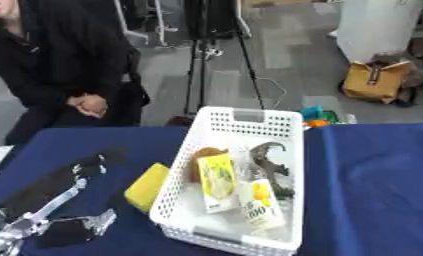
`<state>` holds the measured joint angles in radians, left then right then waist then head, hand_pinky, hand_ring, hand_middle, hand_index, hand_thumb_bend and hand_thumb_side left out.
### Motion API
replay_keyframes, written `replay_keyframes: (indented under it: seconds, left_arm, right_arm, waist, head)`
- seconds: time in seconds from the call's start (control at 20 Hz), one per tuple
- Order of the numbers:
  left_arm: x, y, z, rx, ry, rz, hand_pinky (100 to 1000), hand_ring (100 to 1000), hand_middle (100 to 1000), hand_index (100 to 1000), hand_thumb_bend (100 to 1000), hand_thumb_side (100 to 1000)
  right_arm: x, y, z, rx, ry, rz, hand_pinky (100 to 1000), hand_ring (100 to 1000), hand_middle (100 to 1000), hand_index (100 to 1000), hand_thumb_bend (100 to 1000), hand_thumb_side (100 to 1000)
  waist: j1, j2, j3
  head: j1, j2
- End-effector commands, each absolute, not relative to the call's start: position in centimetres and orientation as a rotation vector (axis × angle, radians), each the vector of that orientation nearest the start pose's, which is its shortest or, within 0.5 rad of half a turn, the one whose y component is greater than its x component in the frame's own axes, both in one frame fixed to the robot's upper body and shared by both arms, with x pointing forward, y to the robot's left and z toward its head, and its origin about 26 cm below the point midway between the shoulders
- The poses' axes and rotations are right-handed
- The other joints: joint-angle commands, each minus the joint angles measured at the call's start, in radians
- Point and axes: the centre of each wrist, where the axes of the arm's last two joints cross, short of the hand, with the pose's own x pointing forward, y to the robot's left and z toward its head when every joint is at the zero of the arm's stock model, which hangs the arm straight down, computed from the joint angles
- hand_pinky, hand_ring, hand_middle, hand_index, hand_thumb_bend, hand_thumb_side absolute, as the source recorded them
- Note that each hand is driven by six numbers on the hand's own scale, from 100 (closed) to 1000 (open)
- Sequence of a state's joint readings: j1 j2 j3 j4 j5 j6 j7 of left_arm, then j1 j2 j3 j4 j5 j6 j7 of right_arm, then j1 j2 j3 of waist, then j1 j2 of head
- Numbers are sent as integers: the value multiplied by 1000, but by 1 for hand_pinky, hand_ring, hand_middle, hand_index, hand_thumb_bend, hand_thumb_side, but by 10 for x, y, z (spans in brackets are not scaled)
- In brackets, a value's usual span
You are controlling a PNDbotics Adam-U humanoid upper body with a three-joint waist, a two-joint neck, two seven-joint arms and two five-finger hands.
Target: Pick up objects on the table and place them in the box.
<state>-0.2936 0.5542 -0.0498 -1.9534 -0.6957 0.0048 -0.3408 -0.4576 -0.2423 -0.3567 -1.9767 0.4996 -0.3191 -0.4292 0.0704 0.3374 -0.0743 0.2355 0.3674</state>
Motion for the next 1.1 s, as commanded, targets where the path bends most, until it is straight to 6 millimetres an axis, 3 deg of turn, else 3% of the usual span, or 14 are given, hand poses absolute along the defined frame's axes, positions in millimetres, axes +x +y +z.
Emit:
replay_keyframes:
  seconds: [0.05,0.4,0.75,1.1]
  left_arm:
    - [306,290,213,942,-1772,-1310,1000,1000,1000,1000,100,660]
    - [319,289,211,936,-1746,-1287,1000,1000,1000,1000,100,714]
    - [327,288,208,964,-1707,-1292,1000,1000,1000,1000,100,680]
    - [338,286,206,961,-1674,-1314,1000,1000,1000,1000,100,722]
  right_arm:
    - [299,-322,262,1250,3044,186,568,532,506,700,100,886]
    - [300,-321,262,1241,3046,181,570,532,506,692,100,887]
    - [300,-321,263,1233,3047,179,570,532,505,688,100,888]
    - [300,-320,263,1226,3050,176,571,532,505,684,100,888]
  waist:
    - [-5,-15,0]
    - [-8,-13,-2]
    - [-10,-11,-4]
    - [-11,-10,-5]
  head:
    - [5,-8]
    - [10,-13]
    - [13,-12]
    - [18,-15]
